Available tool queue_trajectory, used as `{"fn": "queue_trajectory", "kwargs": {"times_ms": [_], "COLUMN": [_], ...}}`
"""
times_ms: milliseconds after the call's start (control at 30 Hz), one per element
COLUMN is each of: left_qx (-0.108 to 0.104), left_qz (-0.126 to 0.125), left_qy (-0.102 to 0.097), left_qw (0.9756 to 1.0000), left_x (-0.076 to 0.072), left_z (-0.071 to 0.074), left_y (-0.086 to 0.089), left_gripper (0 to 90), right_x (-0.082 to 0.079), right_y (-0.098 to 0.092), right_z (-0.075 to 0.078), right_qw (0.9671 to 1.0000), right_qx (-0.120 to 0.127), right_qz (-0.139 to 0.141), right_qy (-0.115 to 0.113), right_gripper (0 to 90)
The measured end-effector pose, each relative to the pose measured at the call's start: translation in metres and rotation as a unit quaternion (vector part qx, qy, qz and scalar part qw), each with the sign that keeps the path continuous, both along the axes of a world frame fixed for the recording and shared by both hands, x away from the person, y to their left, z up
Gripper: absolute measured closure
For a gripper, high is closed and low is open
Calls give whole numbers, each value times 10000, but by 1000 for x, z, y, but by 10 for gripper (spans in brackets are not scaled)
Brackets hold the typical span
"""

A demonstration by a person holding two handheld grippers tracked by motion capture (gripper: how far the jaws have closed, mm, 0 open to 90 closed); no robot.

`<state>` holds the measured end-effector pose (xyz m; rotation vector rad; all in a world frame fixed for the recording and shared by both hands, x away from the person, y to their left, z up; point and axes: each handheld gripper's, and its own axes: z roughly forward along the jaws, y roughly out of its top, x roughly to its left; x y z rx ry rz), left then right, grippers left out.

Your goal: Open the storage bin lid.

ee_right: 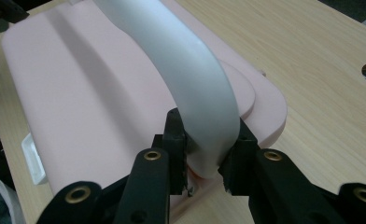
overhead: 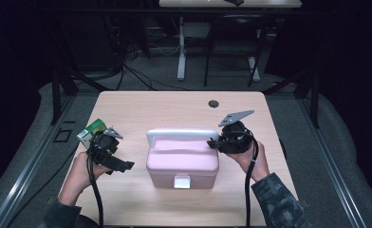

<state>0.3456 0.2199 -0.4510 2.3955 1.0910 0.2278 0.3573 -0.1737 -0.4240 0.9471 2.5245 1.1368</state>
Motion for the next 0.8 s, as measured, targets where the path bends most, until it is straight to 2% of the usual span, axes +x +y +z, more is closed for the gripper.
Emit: {"fn": "queue_trajectory", "kwargs": {"times_ms": [233,633,800], "left_qx": [-165,-323,-441], "left_qz": [11,-43,-81], "left_qy": [41,48,-18], "left_qw": [9999,9995,9990], "left_x": [1,-1,-2], "left_z": [0,0,0], "left_y": [0,-1,-5], "left_gripper": [102,116,128], "right_x": [1,4,7], "right_y": [-1,-3,-5], "right_z": [1,4,8], "right_qw": [10000,9996,9992], "right_qx": [78,268,368], "right_qz": [-19,-118,-147], "right_qy": [26,65,95], "right_gripper": [744,741,741]}}
